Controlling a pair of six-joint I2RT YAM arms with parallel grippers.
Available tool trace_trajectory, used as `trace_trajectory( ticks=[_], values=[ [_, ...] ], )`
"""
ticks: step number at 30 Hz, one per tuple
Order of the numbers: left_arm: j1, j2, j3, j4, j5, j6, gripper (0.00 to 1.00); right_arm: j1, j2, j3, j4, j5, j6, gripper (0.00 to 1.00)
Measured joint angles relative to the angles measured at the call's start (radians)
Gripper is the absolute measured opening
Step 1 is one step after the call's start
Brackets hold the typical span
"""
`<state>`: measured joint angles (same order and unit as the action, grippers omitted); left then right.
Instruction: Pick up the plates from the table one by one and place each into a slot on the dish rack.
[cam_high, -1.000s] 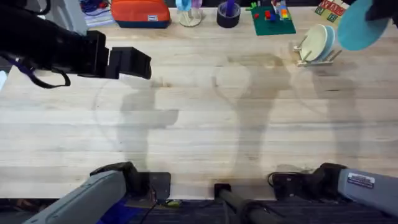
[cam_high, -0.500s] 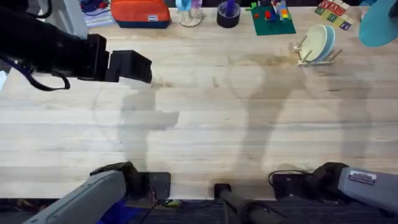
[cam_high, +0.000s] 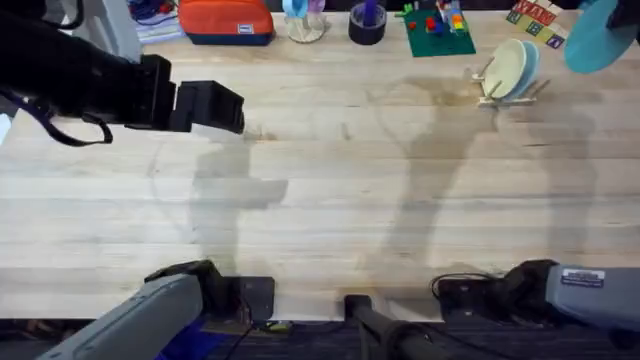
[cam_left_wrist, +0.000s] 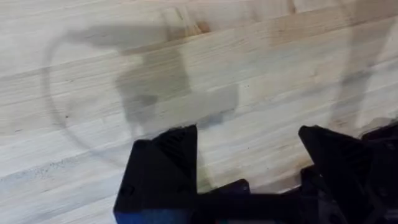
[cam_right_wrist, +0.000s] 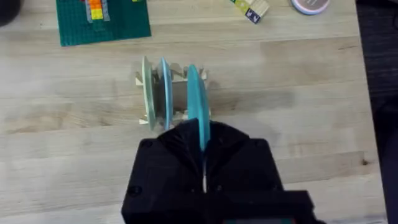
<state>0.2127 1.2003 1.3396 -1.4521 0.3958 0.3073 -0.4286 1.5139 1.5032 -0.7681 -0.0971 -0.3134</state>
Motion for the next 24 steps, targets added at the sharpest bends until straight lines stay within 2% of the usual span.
trace_trajectory(
  ticks=[11,24],
  values=[
    [0.000,0.000,0.000,0.000,0.000,0.000,0.994,0.000,0.075,0.000,0.031,0.000,0.003,0.030],
    [0.000,0.000,0.000,0.000,0.000,0.000,0.994,0.008,0.092,-0.001,0.073,0.000,0.003,0.030]
  ],
)
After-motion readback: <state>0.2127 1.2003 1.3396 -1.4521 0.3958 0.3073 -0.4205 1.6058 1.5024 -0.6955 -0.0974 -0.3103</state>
